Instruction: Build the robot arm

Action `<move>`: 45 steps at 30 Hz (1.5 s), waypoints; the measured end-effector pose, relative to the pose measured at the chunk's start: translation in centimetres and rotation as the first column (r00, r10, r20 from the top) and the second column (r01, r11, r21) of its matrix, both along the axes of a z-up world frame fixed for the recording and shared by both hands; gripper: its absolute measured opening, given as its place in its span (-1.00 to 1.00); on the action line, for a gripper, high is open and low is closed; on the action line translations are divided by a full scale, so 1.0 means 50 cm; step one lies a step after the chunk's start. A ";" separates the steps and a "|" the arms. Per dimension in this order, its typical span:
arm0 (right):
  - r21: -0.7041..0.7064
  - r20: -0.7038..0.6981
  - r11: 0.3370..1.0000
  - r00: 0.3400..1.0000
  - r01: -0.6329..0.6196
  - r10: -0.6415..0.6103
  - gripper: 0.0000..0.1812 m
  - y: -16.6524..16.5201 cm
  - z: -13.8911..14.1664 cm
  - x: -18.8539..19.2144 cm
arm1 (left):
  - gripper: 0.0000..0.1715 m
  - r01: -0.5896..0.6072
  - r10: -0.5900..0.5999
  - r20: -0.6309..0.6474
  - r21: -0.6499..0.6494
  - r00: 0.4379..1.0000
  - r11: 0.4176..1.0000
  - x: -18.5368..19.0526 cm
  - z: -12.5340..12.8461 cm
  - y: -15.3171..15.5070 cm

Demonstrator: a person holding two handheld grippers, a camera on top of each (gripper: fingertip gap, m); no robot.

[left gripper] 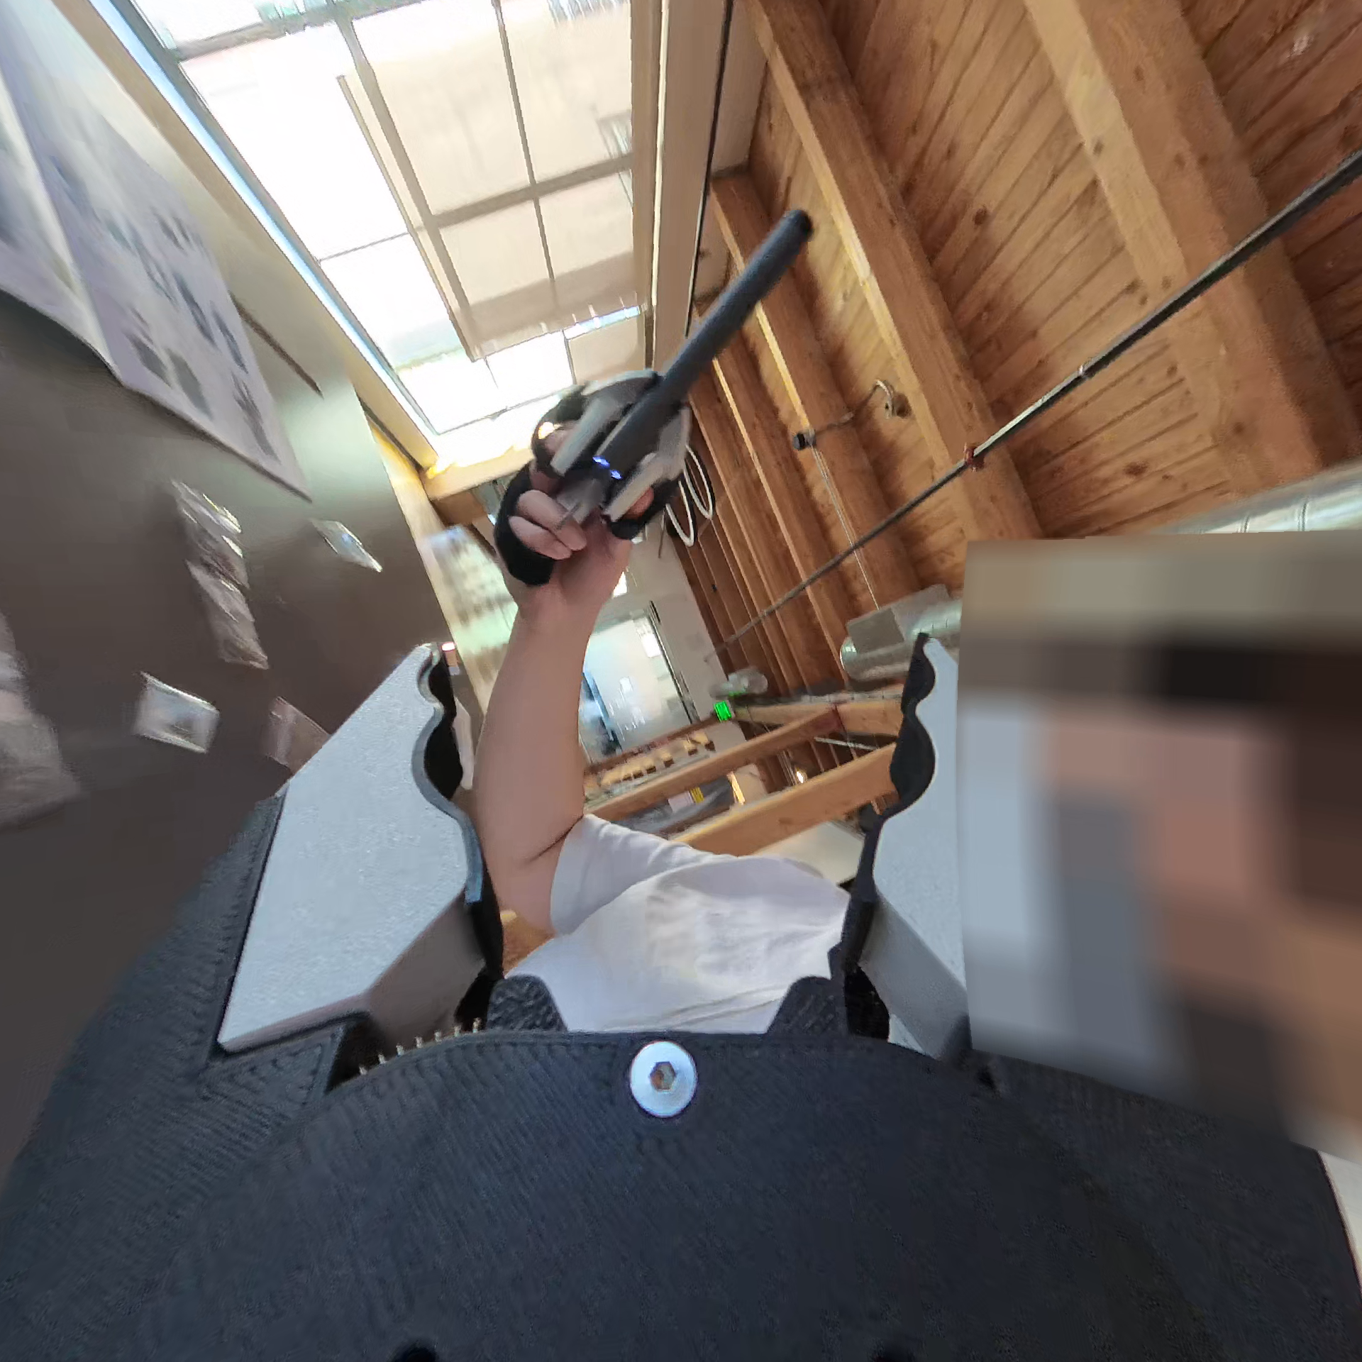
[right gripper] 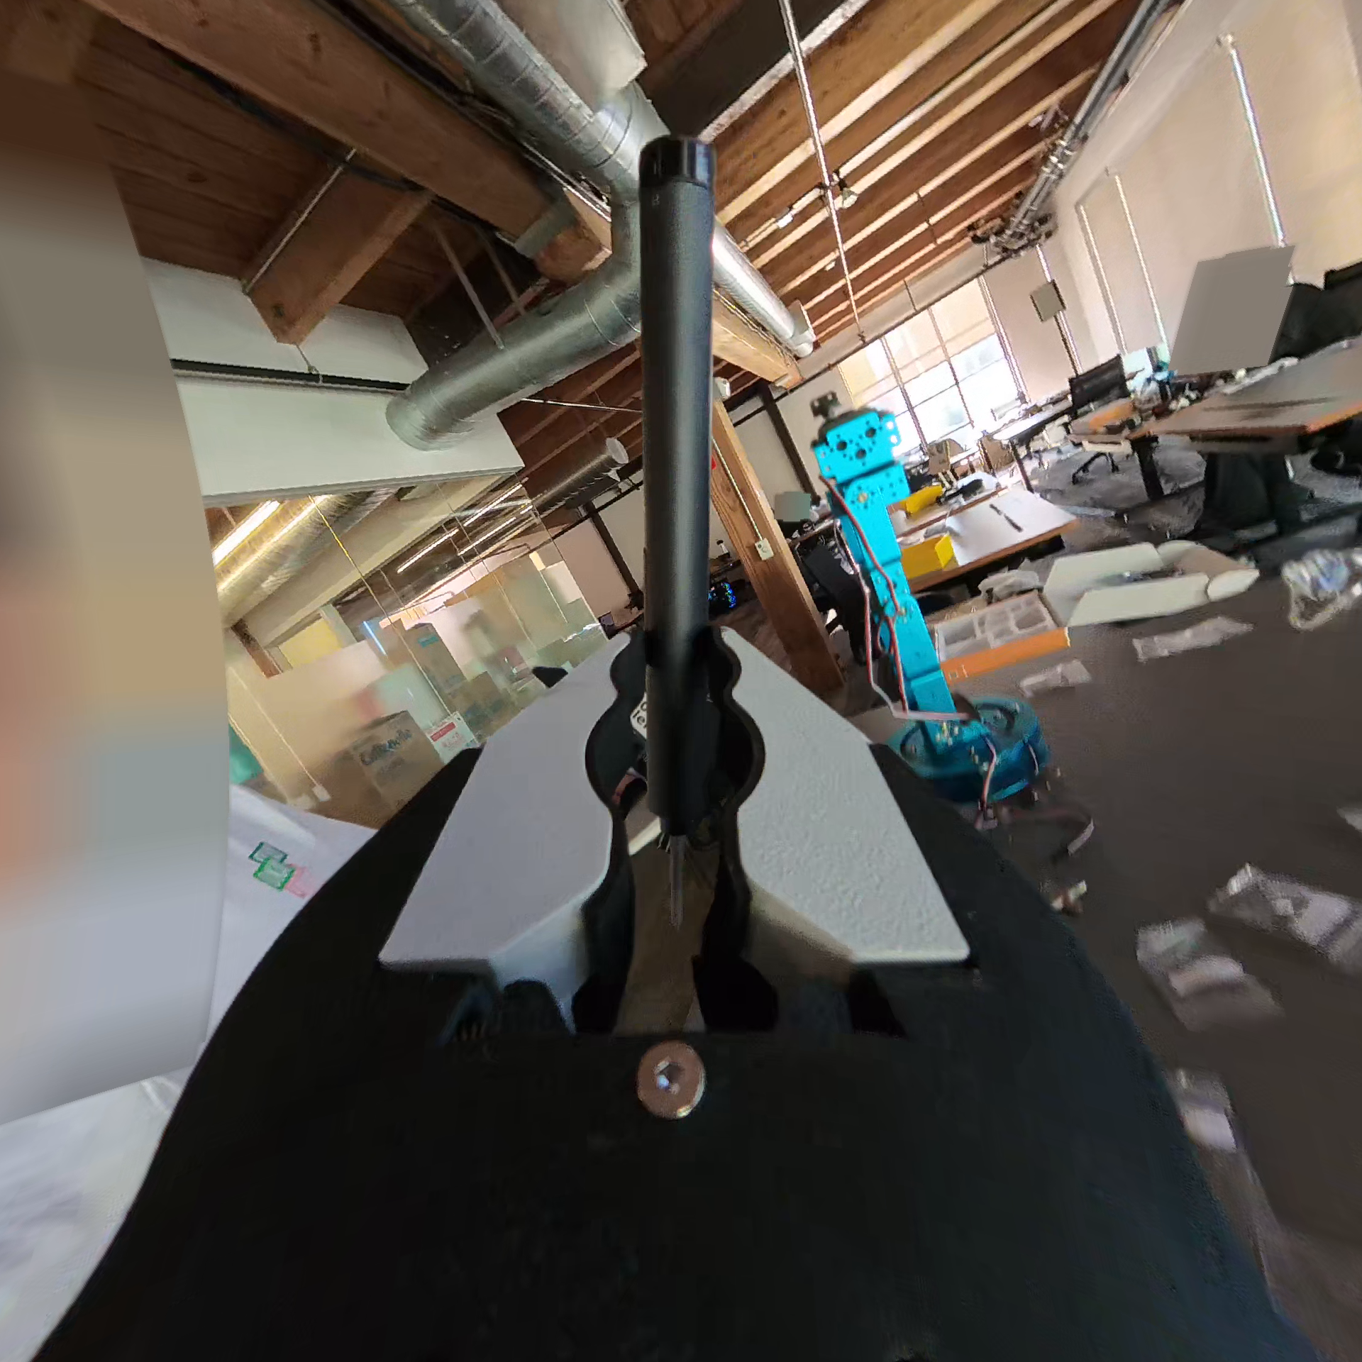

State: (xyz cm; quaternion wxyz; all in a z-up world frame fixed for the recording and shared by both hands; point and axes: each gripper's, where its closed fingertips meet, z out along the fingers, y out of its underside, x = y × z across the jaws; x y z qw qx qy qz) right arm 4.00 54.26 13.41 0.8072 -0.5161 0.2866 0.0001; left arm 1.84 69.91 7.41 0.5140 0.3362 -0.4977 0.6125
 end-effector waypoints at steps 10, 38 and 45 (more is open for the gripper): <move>0.079 0.220 0.997 0.975 0.003 -0.020 -0.84 0.239 0.156 0.223 | 0.51 -0.161 0.158 -0.040 -0.079 0.987 0.984 0.244 0.105 0.148; -0.035 0.353 0.999 0.934 -0.037 0.047 -0.84 0.370 0.268 0.420 | 0.70 -0.366 0.373 0.021 -0.159 0.927 0.917 0.431 0.311 0.153; -0.046 0.361 0.998 0.931 -0.043 0.056 -0.83 0.378 0.273 0.416 | 0.71 -0.353 0.357 -0.006 -0.170 0.934 0.920 0.432 0.314 0.146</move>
